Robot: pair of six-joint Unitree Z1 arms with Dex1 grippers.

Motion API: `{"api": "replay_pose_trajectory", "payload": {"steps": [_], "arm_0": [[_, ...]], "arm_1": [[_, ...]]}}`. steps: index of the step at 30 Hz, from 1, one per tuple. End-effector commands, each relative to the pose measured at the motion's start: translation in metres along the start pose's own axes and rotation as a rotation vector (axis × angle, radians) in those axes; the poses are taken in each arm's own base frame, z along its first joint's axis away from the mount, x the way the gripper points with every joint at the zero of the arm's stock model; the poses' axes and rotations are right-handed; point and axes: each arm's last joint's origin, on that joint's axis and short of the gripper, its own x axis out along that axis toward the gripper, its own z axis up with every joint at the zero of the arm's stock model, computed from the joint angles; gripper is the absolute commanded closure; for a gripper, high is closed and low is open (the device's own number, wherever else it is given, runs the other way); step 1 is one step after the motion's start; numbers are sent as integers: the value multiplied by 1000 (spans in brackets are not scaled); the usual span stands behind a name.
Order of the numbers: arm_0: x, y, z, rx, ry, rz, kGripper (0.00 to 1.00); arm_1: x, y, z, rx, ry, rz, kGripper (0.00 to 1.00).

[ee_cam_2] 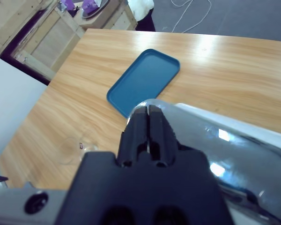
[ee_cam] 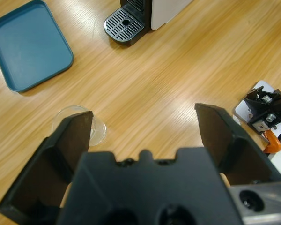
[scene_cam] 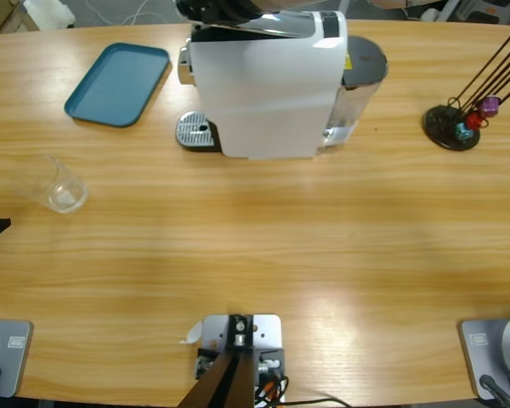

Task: Pour coffee

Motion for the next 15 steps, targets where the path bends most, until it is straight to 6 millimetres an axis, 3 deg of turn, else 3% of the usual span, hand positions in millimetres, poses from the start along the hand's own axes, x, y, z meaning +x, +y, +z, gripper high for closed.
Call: {"api": "replay_pose_trajectory", "payload": {"steps": [1, 5, 9, 15], "arm_0": [[7, 0, -10, 2, 53, 6, 55], [7, 0, -10, 2, 54, 6, 53], [9, 0, -9, 3, 62, 7, 51], [8, 0, -9, 2, 57, 7, 51]], "arm_1": [[68, -38, -71, -16, 280, -133, 1000], [71, -41, -77, -16, 310, -146, 1000], [75, -28, -92, -37, 342, -128, 1000], [77, -32, -101, -9, 385, -146, 1000]]}}
